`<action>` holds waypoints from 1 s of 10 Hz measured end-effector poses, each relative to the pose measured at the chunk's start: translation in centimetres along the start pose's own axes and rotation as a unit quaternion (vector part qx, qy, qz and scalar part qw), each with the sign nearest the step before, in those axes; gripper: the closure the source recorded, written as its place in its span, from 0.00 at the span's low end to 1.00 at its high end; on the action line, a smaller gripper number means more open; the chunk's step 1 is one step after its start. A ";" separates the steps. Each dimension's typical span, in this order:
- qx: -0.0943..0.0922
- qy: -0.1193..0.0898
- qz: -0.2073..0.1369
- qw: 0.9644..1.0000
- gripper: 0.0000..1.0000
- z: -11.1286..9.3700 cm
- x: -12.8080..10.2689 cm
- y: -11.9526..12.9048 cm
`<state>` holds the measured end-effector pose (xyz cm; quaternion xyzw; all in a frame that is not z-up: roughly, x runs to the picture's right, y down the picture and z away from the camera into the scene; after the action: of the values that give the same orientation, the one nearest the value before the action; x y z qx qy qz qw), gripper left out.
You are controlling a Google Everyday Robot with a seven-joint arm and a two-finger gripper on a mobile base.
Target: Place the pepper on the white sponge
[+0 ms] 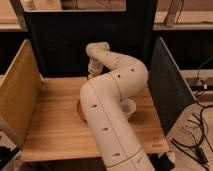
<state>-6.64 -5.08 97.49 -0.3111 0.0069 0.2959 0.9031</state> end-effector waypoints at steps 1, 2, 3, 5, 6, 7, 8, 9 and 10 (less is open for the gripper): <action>-0.007 0.001 0.006 1.000 1.00 0.6 0.7 0.4; -0.014 0.002 0.010 1.000 1.00 1.2 1.3 0.9; -0.018 0.003 0.010 1.000 1.00 1.6 1.5 1.4; -0.027 0.000 0.010 1.000 0.99 2.3 1.4 2.2; -0.030 -0.003 0.010 1.000 0.96 2.5 1.3 2.5; -0.033 -0.005 0.006 0.999 0.96 2.7 1.2 2.7; -0.036 -0.007 -0.003 0.999 0.91 2.8 0.9 3.2; -0.038 -0.007 -0.016 0.999 0.81 2.8 0.5 3.8; -0.039 -0.007 -0.029 0.999 0.71 2.7 0.1 4.4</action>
<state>-9.36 -0.73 97.23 -0.3440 -0.0202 0.2716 0.8986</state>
